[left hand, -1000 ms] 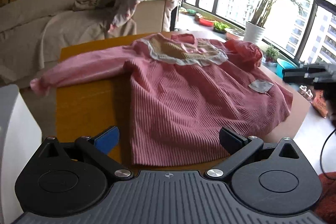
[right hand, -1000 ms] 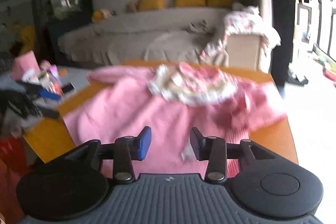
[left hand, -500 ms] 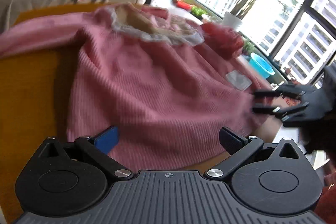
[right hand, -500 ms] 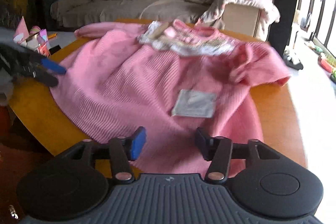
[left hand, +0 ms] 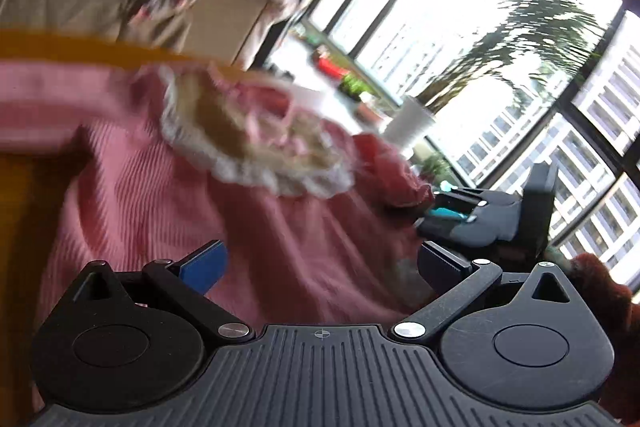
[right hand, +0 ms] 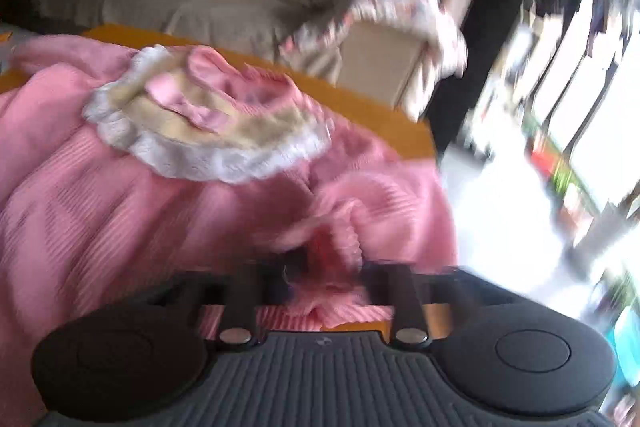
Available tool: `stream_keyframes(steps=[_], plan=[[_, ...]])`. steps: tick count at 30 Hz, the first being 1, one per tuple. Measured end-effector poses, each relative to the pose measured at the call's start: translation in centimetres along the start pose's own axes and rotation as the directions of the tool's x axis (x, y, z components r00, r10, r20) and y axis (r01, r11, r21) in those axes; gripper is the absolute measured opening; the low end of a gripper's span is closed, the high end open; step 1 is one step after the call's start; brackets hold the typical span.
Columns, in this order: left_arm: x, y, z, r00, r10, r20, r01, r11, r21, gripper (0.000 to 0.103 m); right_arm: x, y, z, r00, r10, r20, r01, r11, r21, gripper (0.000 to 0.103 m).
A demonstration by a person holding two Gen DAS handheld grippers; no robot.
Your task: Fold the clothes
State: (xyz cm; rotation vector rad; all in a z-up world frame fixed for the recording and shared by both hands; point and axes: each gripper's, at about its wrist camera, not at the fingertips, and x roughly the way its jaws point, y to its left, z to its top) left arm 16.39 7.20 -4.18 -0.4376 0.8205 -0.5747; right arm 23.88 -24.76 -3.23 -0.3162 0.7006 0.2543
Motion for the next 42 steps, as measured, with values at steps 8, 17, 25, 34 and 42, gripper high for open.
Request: stream_keyframes(steps=[8,17,25,34,42], plan=[[0.9,1.7,-0.9,0.995,-0.08,0.052,0.083,0.995,-0.062,0.103,-7.2,-4.1,10.8,0.941,0.148,0.306,-0.231,0.939,0.255,0.014],[0.8,2.2,-0.9,0.993,-0.118,0.019,0.119,0.991,-0.061,0.103,-0.7,2.9,17.8,0.876,0.366,0.313,-0.456,0.841,0.292,0.014],[0.2,2.4,-1.4,0.99,-0.133,0.036,0.135,0.989,-0.052,0.103,4.5,5.9,18.3,0.862,0.402,0.309,-0.496,0.795,0.35,0.048],[0.2,2.2,-1.7,0.991,-0.127,0.049,0.129,0.991,-0.037,0.103,6.5,0.2,12.0,0.918,0.315,0.242,-0.395,0.779,0.486,0.057],[-0.6,2.8,-1.0,0.993,-0.107,0.044,0.111,0.989,-0.096,0.103,9.6,-1.3,5.6,0.972,0.2,0.122,-0.234,0.829,0.508,0.059]])
